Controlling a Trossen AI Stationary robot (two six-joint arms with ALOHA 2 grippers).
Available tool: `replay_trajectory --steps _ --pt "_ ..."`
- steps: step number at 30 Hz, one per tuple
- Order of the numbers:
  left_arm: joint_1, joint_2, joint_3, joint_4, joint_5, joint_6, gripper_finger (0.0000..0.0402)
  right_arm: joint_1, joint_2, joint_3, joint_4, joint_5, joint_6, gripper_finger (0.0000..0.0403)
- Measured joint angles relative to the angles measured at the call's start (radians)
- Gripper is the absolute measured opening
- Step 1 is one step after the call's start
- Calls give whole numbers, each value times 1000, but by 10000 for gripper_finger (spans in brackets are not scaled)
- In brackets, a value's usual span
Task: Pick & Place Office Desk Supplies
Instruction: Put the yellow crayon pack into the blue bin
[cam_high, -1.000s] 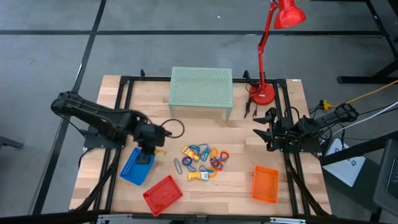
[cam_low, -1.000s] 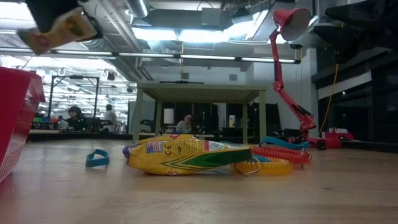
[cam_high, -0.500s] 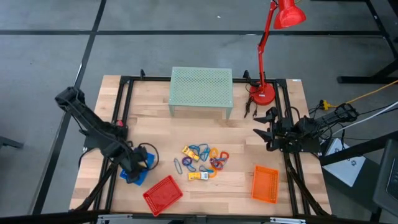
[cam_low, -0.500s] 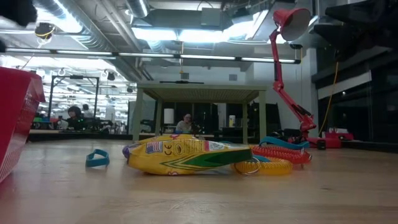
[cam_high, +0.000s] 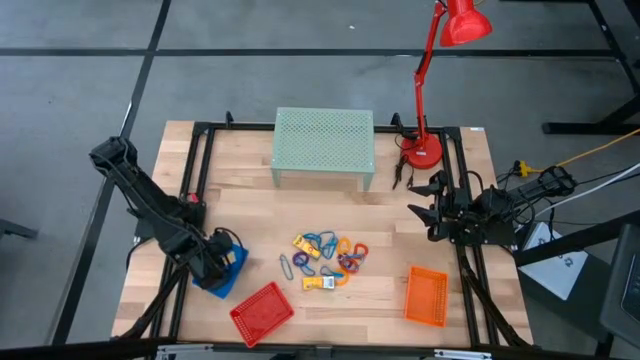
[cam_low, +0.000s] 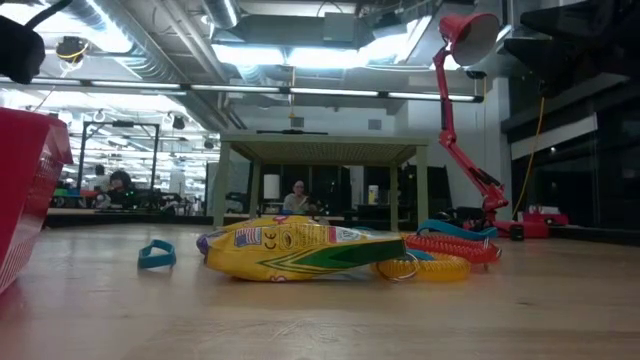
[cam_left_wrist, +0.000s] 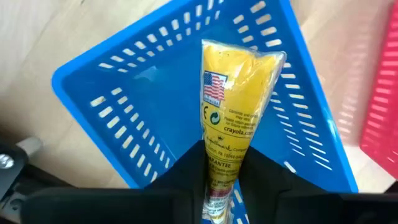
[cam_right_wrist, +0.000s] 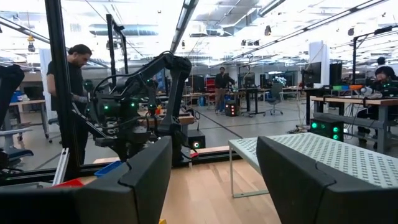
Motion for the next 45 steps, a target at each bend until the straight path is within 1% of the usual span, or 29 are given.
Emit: replay_trajectory --steps 8,13,15,18,20,22,23,25,28,31,34,37,40,42,45 --pt "1 0 0 0 9 8 165 0 0 0 0 0 0 235" --pt "1 0 2 -3 -65 67 198 0 0 0 0 0 0 235" --pt "1 0 17 -5 -128 140 203 0 0 0 0 0 0 235" --pt "18 0 62 -3 -280 284 204 0 0 0 0 0 0 235" --pt "52 0 105 3 -373 406 203 0 0 0 0 8 -1 235" --pt "102 0 147 34 -423 543 201 0 0 0 0 23 8 236" --pt "132 -1 160 70 -432 625 200 0 0 0 1 22 24 235" --pt "201 -1 168 184 -416 804 199 0 0 0 4 -4 60 236" --pt "324 19 169 339 -323 1054 198 0 0 0 4 -47 94 236" --pt "447 72 168 413 -238 1245 198 0 0 0 4 -50 109 236" --pt "535 146 168 468 -203 1410 198 0 0 0 4 -53 111 236" --pt "582 226 168 524 -159 1543 198 0 0 0 4 -53 127 236" --pt "598 307 168 579 -96 1651 198 0 0 0 4 -53 131 236" --pt "596 356 168 617 -79 1702 198 0 0 0 4 -54 131 236" --pt "595 406 168 651 -76 1736 198 0 0 0 3 -63 131 236"
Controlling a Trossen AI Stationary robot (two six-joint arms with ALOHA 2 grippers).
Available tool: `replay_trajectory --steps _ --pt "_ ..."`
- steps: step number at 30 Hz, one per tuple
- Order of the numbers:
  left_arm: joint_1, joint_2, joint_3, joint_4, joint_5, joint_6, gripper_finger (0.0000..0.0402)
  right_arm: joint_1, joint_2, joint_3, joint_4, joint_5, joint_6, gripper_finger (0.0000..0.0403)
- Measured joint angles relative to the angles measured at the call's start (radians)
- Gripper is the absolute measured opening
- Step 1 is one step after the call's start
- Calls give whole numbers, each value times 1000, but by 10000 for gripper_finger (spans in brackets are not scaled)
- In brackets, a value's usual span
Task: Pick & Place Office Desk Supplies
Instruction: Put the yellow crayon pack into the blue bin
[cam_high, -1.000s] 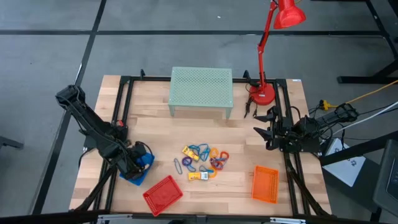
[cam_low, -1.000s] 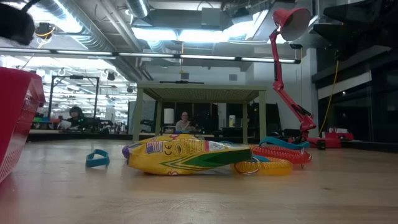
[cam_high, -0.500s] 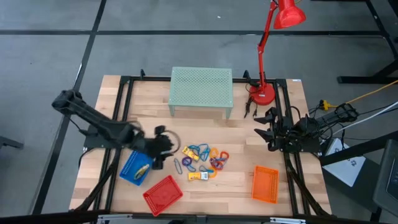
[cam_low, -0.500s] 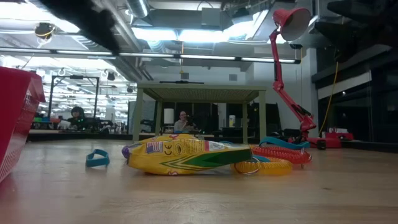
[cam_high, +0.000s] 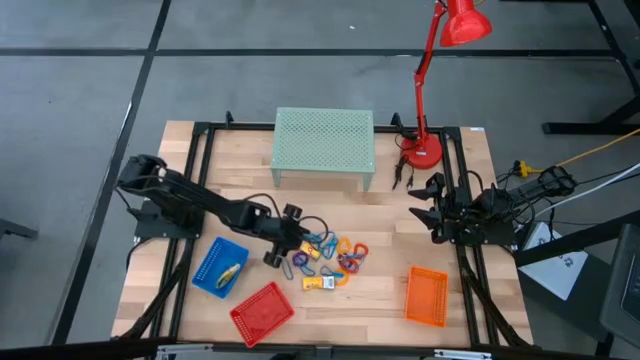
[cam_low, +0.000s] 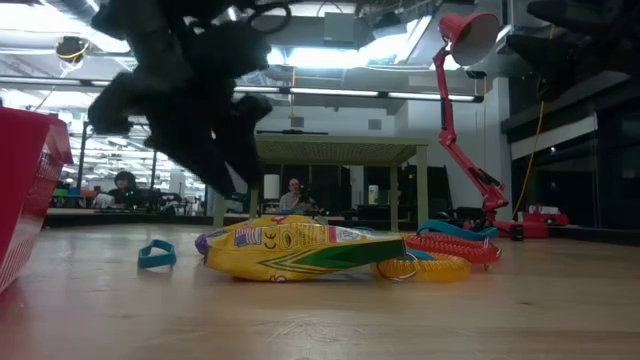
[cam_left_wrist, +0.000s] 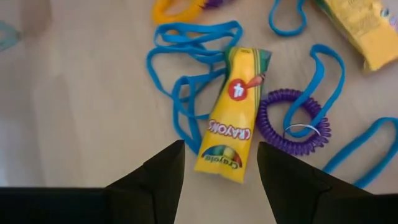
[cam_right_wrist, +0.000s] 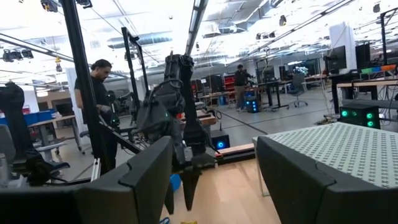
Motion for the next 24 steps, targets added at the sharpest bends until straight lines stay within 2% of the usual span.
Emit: replay_trajectory --steps 18,21,24 --pt "33 144 2 61 38 12 197 0 0 0 -7 -1 0 236" --pt "33 144 2 59 35 12 181 0 0 0 -7 2 0 236" --pt "33 136 2 53 42 24 140 0 0 0 -8 2 0 236"
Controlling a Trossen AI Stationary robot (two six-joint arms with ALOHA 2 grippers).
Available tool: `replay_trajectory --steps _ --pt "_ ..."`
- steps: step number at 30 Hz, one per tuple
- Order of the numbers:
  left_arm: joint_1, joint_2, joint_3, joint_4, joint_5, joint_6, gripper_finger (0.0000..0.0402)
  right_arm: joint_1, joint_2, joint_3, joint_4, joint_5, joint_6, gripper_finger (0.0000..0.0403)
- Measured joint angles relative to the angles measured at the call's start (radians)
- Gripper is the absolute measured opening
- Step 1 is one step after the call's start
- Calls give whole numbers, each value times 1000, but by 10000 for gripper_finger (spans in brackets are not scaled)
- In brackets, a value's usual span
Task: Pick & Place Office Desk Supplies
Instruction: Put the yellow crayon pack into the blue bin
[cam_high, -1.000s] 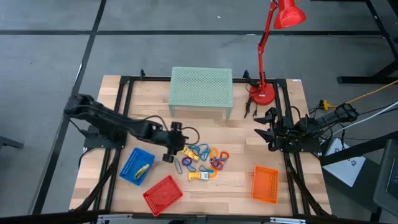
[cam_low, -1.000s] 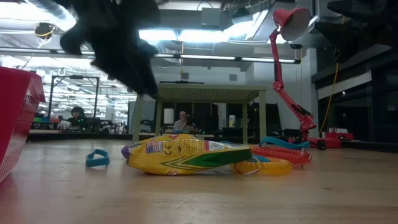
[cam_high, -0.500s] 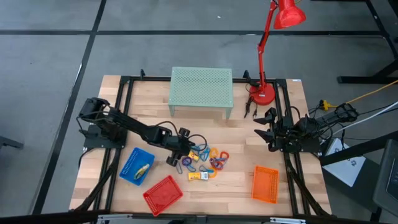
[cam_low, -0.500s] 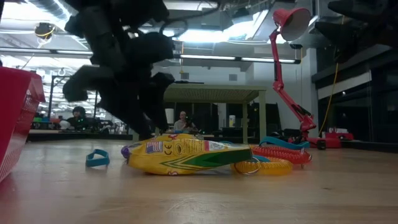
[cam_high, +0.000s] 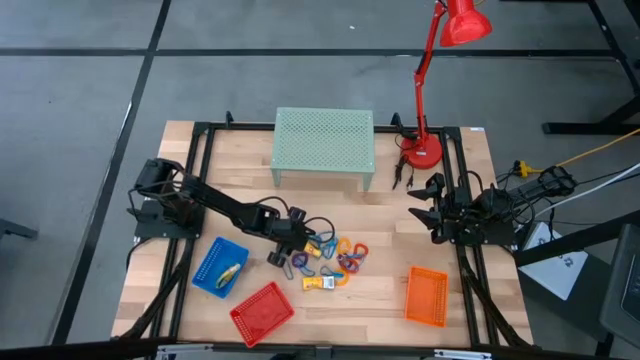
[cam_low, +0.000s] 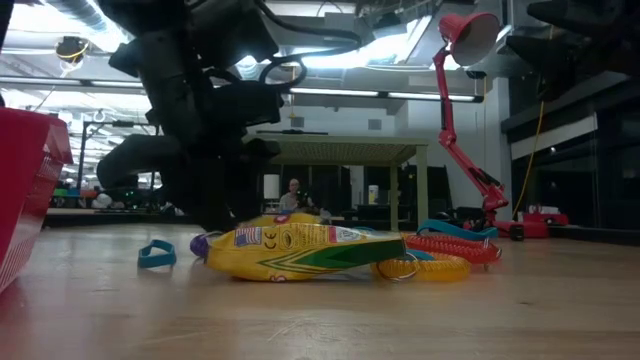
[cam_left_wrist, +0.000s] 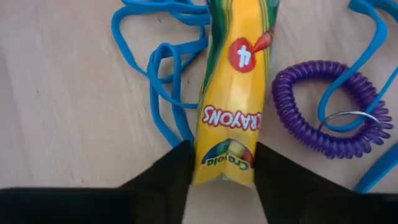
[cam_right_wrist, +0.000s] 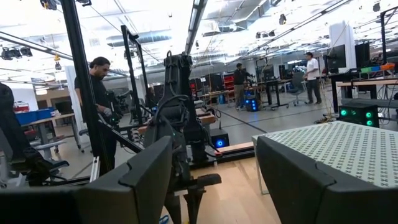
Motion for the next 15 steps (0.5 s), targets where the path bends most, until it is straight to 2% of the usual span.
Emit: replay_trajectory --steps 4,7,10,15 --pt "1 -8 25 -49 2 -18 71 0 0 0 -3 0 -3 236" --pt "0 -10 64 -133 2 -20 40 0 0 0 -6 0 -3 236" --pt "-8 -10 114 -229 2 -39 38 0 0 0 -7 0 -3 236" --pt "-38 -22 198 -377 2 -72 67 0 0 0 -13 0 -3 236"
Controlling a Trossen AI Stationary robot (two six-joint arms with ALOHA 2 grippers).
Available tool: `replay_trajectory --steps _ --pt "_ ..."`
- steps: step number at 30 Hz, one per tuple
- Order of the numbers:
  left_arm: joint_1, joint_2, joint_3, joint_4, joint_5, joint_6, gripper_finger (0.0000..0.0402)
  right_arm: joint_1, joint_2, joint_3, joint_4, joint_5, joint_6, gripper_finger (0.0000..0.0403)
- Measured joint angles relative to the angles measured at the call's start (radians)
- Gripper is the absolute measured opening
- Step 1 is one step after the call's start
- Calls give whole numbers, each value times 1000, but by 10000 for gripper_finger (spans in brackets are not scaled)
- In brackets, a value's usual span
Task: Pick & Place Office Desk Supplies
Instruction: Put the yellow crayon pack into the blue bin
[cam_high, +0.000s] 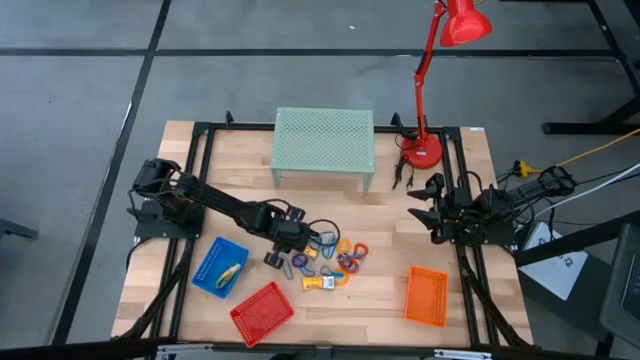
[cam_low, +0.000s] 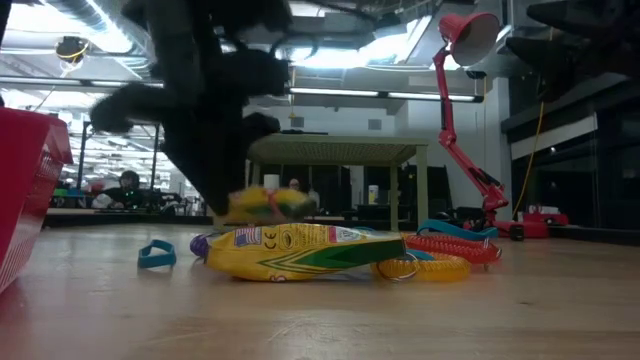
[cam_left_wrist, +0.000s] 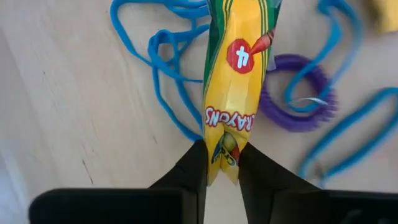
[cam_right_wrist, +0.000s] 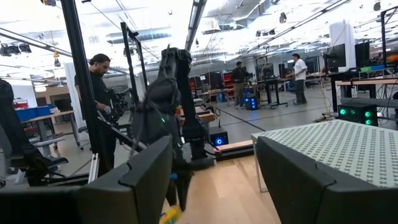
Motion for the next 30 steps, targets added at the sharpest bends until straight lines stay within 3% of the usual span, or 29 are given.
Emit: replay_trajectory --steps 6,11,18,24,30 --pt "-66 -109 27 -157 -5 -136 56 0 0 0 -22 0 0 236" --pt "-142 -252 29 -266 -36 -355 55 0 0 0 -23 6 -12 236" --pt "-320 -372 29 -437 -141 -827 57 0 0 0 -23 8 -23 236" --pt "-488 -363 28 -584 -229 -1295 58 0 0 0 -23 8 -23 236" --pt "-643 -310 28 -602 -260 -1660 58 0 0 0 -22 8 -46 236"
